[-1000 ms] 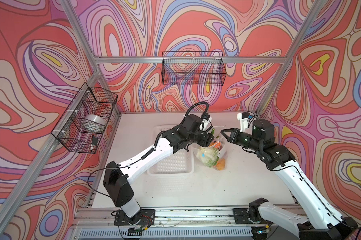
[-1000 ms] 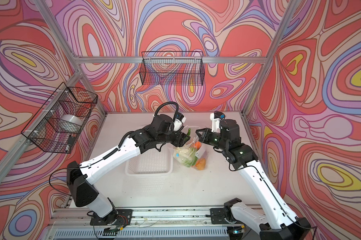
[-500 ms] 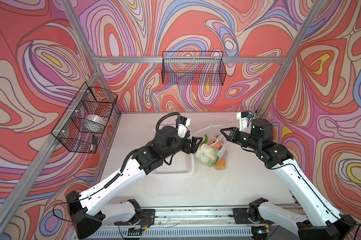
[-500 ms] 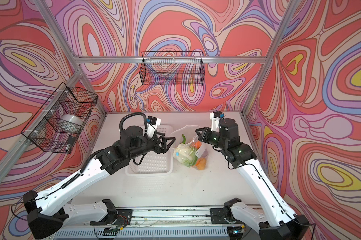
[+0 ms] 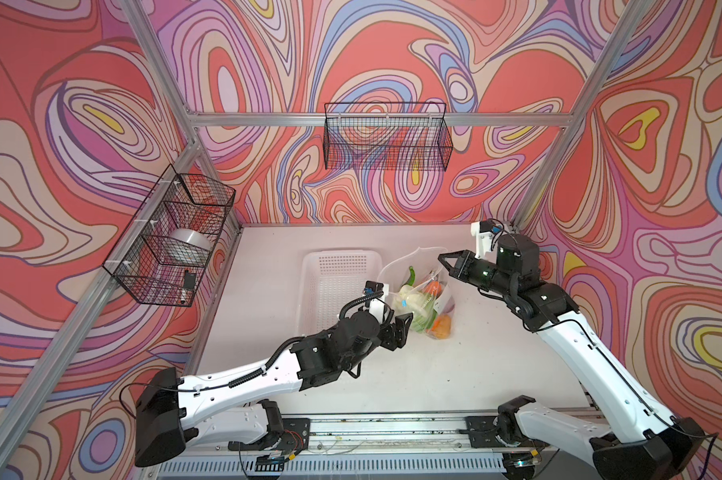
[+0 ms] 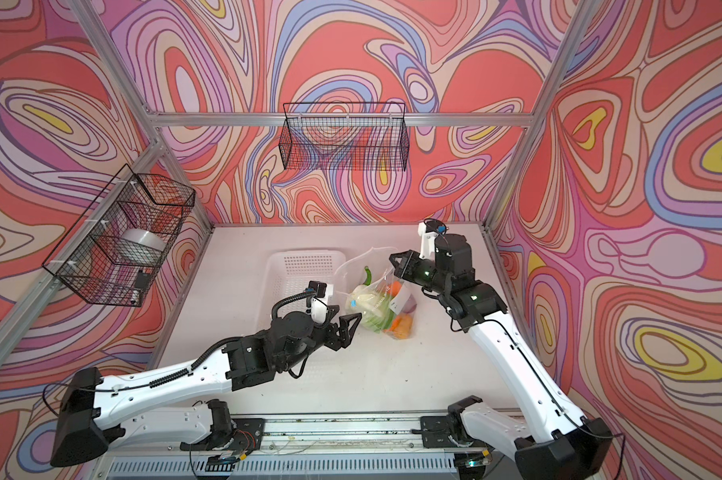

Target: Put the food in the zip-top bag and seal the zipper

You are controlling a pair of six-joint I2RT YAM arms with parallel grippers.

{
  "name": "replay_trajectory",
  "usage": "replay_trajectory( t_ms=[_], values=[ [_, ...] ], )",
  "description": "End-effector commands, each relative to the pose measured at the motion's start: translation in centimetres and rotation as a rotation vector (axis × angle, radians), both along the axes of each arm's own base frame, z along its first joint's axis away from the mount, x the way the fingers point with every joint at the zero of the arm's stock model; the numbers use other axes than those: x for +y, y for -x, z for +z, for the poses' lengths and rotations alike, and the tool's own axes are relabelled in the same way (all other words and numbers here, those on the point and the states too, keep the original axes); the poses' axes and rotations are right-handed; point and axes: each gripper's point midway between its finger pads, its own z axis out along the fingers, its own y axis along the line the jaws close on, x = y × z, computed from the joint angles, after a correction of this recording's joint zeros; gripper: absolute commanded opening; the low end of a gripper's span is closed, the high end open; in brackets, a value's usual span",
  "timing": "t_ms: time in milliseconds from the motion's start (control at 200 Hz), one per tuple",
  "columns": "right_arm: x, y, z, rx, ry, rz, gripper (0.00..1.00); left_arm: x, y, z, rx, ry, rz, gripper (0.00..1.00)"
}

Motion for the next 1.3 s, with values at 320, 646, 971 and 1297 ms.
replay_trajectory(
  t_ms=[320,646,971,1297],
  values=[
    [-0.9,0.5,1.7,-0.052,-0.024,-0.043,0.0,-2.0,-2.0,2.0,-0.062,0.081,0.066,0.16],
    [-2.0,1.4,2.5,-0.08,-0.012,-0.085,0.0,0.6,-3.9,8.7,-0.224,0.062,-0.039,0.0],
    [-1.4,3.5,1.3,-0.04,-0.058,-0.026,0.0,-1.1,-4.0,12.0,-0.391,-0.114,-0.207,0.0],
    [-2.3,5.3,1.7,-0.11,0.228,0.083,0.48,-3.4,-2.5,7.9,-0.334,-0.206,-0.402,0.0]
  ],
)
